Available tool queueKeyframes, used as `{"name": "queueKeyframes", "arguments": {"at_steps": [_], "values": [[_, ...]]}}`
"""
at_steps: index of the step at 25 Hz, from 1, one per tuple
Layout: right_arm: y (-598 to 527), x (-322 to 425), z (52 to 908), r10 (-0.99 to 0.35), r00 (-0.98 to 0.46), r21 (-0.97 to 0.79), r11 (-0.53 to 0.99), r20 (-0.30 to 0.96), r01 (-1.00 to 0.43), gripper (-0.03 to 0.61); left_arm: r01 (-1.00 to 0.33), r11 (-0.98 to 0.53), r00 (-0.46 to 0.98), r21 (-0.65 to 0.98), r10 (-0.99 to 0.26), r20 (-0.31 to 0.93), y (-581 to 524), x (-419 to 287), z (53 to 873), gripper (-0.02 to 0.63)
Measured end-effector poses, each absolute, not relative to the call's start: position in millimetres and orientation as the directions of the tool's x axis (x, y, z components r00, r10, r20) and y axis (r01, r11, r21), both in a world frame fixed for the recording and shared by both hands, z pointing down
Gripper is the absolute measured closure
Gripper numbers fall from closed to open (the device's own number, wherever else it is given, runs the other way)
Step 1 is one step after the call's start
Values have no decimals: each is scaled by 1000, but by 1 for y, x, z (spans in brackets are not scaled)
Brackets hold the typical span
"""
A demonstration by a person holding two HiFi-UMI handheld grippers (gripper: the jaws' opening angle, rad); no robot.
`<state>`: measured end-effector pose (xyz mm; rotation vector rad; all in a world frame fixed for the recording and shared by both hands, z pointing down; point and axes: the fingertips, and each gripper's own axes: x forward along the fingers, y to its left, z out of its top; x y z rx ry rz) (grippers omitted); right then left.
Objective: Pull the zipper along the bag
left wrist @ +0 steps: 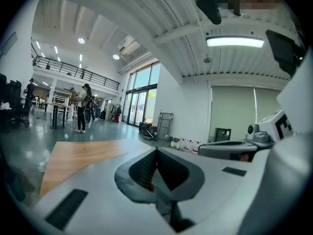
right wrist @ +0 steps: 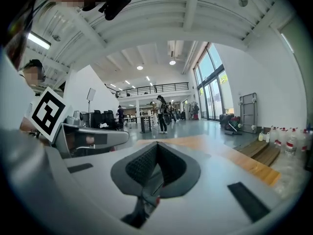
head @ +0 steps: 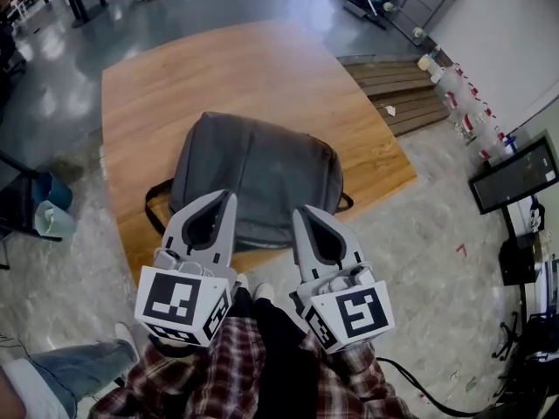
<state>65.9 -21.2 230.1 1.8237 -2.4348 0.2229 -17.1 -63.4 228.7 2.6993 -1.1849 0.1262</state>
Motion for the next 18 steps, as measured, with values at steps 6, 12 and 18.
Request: {"name": "queueKeyframes", "arguments": {"at_steps": [6,12,18], "values": [[-50,52,248,-939,-278,-75,269,200,-960,569,-709,-688,705,154,-687,175,-94,-21,247,604],[-65,42,296,-904,-306,-125,281,298,-951,569,-703,-686,705,189,-636,313,-104,-23,313,604],[-75,32,369,-839,-343,-206,279,423,-938,569,-733,-644,653,220,-573,495,-110,-32,414,603]]}}
